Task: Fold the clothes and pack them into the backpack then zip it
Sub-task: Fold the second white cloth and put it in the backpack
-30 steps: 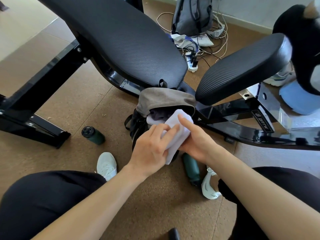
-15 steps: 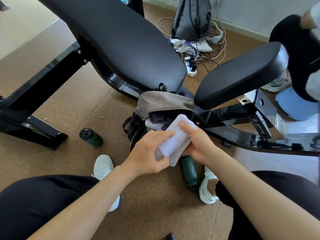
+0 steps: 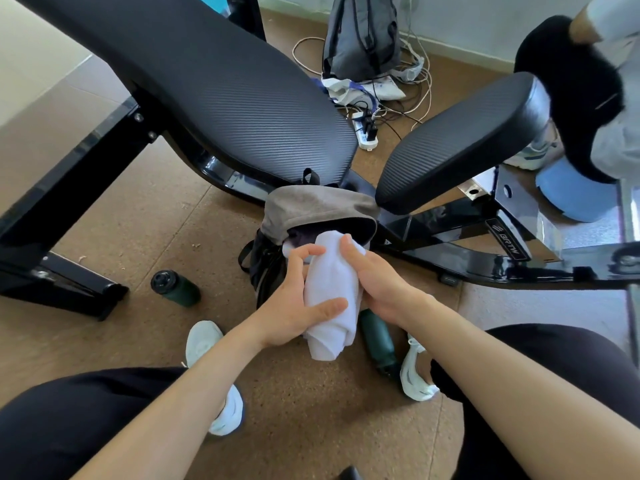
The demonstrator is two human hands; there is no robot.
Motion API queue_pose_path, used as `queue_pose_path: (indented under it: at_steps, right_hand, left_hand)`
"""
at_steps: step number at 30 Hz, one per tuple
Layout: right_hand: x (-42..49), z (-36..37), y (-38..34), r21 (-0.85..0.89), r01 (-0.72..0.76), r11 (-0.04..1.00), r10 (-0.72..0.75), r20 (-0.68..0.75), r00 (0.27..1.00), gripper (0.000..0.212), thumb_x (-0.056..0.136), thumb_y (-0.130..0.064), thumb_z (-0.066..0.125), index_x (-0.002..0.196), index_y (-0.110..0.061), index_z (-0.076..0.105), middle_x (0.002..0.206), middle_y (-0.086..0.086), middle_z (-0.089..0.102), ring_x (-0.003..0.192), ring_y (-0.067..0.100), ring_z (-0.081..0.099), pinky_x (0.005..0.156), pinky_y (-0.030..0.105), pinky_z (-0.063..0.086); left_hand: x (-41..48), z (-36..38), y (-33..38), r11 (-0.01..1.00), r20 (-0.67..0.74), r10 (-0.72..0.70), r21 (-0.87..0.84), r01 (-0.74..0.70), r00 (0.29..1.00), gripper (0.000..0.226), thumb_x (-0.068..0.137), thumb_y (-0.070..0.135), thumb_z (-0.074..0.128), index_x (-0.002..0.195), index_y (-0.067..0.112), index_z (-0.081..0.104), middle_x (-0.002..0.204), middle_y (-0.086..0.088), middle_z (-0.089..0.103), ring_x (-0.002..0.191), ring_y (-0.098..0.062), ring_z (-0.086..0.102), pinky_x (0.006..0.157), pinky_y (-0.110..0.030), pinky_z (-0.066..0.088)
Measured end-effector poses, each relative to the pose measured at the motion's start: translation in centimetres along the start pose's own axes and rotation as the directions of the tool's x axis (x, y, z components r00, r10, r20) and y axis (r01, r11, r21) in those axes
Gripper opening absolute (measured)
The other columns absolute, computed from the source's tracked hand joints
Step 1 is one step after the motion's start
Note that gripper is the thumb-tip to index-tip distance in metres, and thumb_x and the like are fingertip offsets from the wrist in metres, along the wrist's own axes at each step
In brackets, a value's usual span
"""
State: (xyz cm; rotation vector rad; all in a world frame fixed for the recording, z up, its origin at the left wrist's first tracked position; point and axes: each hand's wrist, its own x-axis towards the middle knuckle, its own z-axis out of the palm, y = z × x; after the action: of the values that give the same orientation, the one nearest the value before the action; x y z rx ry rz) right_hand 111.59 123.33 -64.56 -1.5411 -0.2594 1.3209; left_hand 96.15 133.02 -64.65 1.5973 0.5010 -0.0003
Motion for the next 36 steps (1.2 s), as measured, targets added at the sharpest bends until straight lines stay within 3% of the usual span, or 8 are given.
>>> queue_pose_path:
  at_steps: [5,10,16,20,24,27,32,36]
  right_hand:
    - [0.3,0.1,0.0,-0.040,-0.014,0.999,0.013,-0.028,1.000,0.053,0.100,-0.060,0.046,0.120,-0.016,0.069,0.111,0.005,0.077,0.107,0.021,0.073,0.103,0.045,0.054]
    - [0.4,0.3,-0.8,-0.063,0.055,0.996,-0.057,-0.026,0.998,0.038,0.105,-0.047,0.046,0.106,-0.019,0.071,0.106,0.005,0.077,0.102,0.019,0.073,0.092,0.036,0.058]
    - [1.3,0.7,-0.6,-0.339,0.070,0.938,-0.129,-0.156,0.979,0.038,0.098,-0.038,0.062,0.131,-0.022,0.053,0.120,0.001,0.062,0.110,0.018,0.062,0.098,0.041,0.055]
    - [1.0,0.2,-1.2,-0.718,0.229,0.657,-0.367,-0.040,0.929,0.047,0.093,-0.032,0.068,0.137,-0.023,0.055,0.125,0.000,0.048,0.112,0.017,0.052,0.096,0.027,0.041]
    - [2.0,-1.4,-3.8,-0.948,0.197,0.252,-0.411,0.079,0.908,0.050,0.092,-0.037,0.065,0.141,-0.031,0.053,0.146,0.008,0.035,0.132,0.034,0.033,0.109,0.045,0.039]
    - [4.6,-3.5,-4.8,-0.991,0.098,0.091,-0.404,0.054,0.913,0.058,0.092,-0.035,0.064,0.147,-0.036,0.046,0.159,0.012,0.018,0.136,0.043,0.024,0.109,0.054,0.039]
    - [9.2,-5.4,-3.1,-0.975,0.005,0.220,-0.256,-0.053,0.965,0.062,0.095,-0.032,0.062,0.152,-0.039,0.040,0.163,0.011,0.008,0.139,0.044,0.019,0.113,0.051,0.032]
    - [11.2,-5.6,-3.1,-0.955,0.099,0.281,-0.359,-0.009,0.933,0.065,0.094,-0.024,0.066,0.153,-0.032,0.040,0.154,0.009,0.032,0.135,0.037,0.038,0.107,0.050,0.044]
  left_hand:
    - [0.1,-0.1,0.9,0.996,0.000,0.027,0.087,-0.027,1.000,0.073,0.086,0.021,0.081,0.137,0.048,0.036,0.130,0.020,0.045,0.104,0.017,0.055,0.081,-0.010,0.050]
    - [0.3,-0.1,0.9,0.998,-0.124,0.034,0.059,-0.027,0.992,0.066,0.081,0.019,0.085,0.132,0.042,0.051,0.125,0.020,0.052,0.103,0.012,0.058,0.076,-0.012,0.052]
    - [0.9,-0.3,-0.5,0.999,-0.321,0.006,0.051,0.011,0.947,0.064,0.079,0.024,0.088,0.131,0.040,0.055,0.127,0.017,0.054,0.115,-0.006,0.056,0.093,-0.036,0.054]
    - [1.2,-0.6,-1.1,0.997,-0.458,-0.046,0.027,0.065,0.888,0.064,0.079,0.029,0.087,0.131,0.041,0.053,0.128,0.011,0.052,0.117,-0.013,0.053,0.092,-0.037,0.053]
    - [1.3,-1.2,-1.9,0.992,-0.510,-0.104,0.007,0.125,0.854,0.061,0.082,0.031,0.084,0.131,0.043,0.050,0.130,0.011,0.049,0.118,-0.016,0.050,0.092,-0.040,0.052]
    - [1.4,-1.6,-2.9,0.986,-0.559,-0.156,-0.041,0.161,0.814,0.063,0.082,0.030,0.084,0.134,0.040,0.051,0.132,0.010,0.048,0.119,-0.017,0.049,0.087,-0.036,0.049]
    - [2.2,-2.2,-4.9,0.942,-0.569,-0.245,0.052,0.331,0.785,0.063,0.085,0.034,0.080,0.139,0.038,0.047,0.128,0.002,0.049,0.111,-0.020,0.049,0.081,-0.035,0.046]
    - [4.0,-0.9,-7.4,0.893,-0.420,-0.341,0.134,0.429,0.841,0.061,0.084,0.036,0.078,0.137,0.042,0.048,0.129,0.000,0.050,0.110,-0.023,0.053,0.074,-0.033,0.044]
